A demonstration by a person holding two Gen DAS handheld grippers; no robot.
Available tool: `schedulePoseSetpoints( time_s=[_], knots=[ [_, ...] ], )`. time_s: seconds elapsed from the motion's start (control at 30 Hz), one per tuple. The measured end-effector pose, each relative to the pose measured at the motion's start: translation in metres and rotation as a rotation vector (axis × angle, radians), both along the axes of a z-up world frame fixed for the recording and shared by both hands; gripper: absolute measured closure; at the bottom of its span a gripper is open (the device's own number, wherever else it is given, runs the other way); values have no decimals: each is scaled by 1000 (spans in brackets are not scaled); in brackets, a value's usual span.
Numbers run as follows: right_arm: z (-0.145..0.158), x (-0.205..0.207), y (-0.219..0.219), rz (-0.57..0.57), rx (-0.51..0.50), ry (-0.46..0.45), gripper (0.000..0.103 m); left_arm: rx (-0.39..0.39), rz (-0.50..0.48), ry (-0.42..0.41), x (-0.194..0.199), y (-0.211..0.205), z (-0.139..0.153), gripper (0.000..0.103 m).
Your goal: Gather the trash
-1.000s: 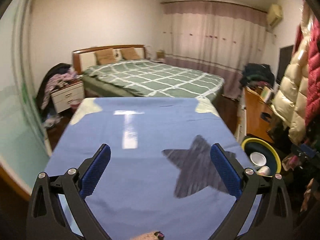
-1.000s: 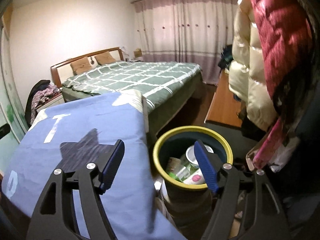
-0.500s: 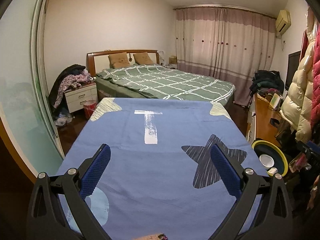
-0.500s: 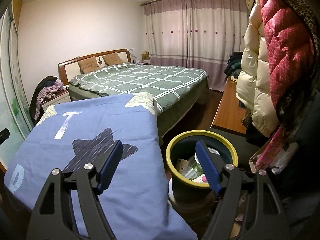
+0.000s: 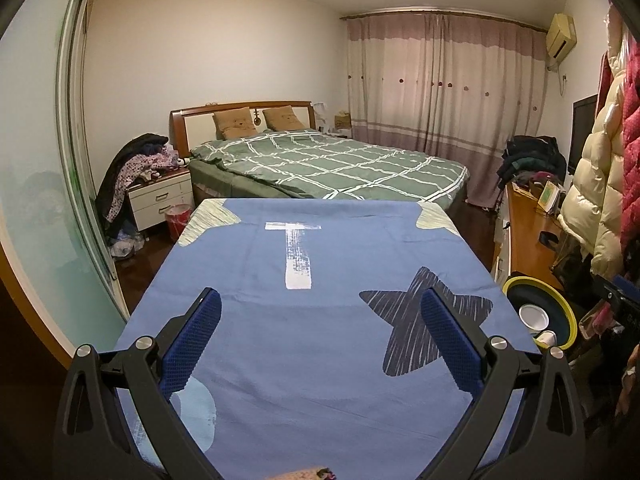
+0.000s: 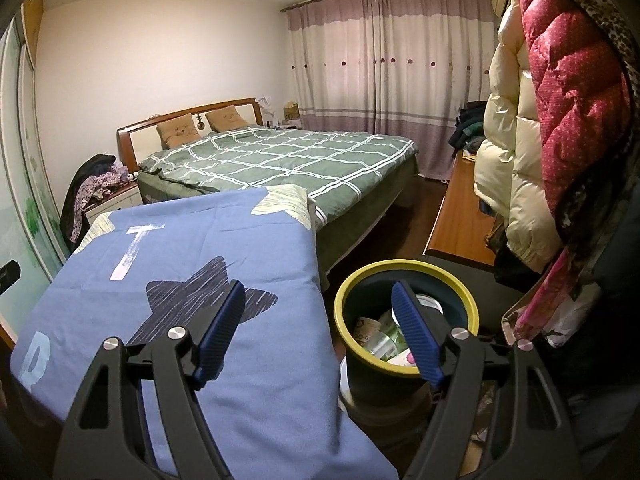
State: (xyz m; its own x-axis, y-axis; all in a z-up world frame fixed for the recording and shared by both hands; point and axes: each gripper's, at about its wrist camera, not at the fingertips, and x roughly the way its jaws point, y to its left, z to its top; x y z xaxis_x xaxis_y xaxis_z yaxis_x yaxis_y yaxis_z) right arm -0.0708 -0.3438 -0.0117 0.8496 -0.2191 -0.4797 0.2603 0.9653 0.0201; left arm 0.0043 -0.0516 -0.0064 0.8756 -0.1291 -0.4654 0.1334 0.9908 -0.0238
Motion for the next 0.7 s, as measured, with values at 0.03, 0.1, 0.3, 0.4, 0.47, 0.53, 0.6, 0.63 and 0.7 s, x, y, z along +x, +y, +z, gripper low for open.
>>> schedulePoseSetpoints(
  time_s=[0.03, 0.1, 0.3, 0.4, 0.47, 0.53, 0.6, 0.63, 0.7],
  knots=[
    [0, 0, 0, -1, 1, 0, 31, 0, 0, 1, 0, 0, 0, 5],
    [0, 0, 0, -1, 1, 1, 31, -1, -1, 2, 1, 0, -1, 5],
    [-2, 2, 1, 1, 4, 7, 31, 2, -3, 1, 1, -2, -1, 5],
    [-3, 3, 2, 2, 7, 10, 31, 6, -8, 6, 1, -3, -3, 5],
    [-4, 4, 2, 2, 8, 11, 31, 9, -11, 7, 0, -4, -4, 5],
    [-5, 5, 2, 2, 11, 13, 31, 10, -11, 7, 0, -4, -4, 5],
    [-5, 5, 2, 2, 14, 14, 31, 8, -12, 8, 0, -4, -4, 5],
    [-6, 5, 2, 2, 15, 15, 31, 7, -12, 8, 1, -4, -4, 5],
    [-6, 6, 2, 2, 15, 15, 31, 9, -13, 9, 1, -4, -4, 5]
  ],
)
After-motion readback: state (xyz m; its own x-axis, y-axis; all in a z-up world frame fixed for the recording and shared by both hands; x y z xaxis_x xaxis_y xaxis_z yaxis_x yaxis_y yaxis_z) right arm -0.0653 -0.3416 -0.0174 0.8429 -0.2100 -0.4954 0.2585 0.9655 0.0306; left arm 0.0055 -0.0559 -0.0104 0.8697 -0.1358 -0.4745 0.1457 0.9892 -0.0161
